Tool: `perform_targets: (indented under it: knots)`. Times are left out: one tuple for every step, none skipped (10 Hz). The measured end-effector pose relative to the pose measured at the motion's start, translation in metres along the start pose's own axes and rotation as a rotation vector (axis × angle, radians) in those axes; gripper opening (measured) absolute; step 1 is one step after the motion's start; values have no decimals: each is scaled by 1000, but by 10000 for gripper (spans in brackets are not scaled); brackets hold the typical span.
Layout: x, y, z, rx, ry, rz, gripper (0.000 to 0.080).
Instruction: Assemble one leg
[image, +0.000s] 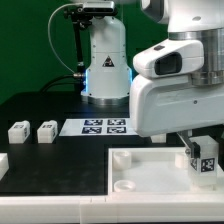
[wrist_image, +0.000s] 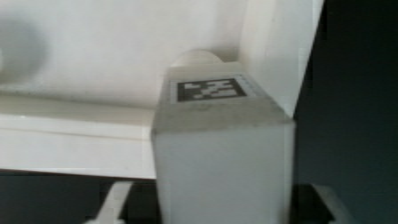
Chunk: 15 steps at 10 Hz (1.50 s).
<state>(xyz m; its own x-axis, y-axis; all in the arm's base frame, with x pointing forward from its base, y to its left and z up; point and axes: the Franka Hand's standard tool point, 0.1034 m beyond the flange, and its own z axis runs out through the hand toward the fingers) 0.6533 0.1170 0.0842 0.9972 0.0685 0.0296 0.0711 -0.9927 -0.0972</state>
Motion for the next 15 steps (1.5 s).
perform_targets:
  knots:
    - [0,2,1,-1,7,119,291]
    - [1,6,1,-3,37,326,291]
    - [-1,10,1,12,50,526,291]
    - [-4,13,1,30,41,763,291]
    - [-7,14,0,37,8,953,291]
    - [-8,16,1,54,-20,1103,291]
    - [-10,17,2,64,-38,1284,291]
    - [-12,15,2,58,-45,1396,291]
    - [-12,15,2,57,-44,1343,291]
    - [-12,14,3,57,-44,1308,375]
    - [-13,13,3,57,-45,1307,513]
    - [-14,3,4,49,-37,1078,606]
    - [-15,-3,4,53,-34,849,606]
    - [-15,-3,5,55,-32,754,642]
    - [-15,-1,5,56,-28,630,648]
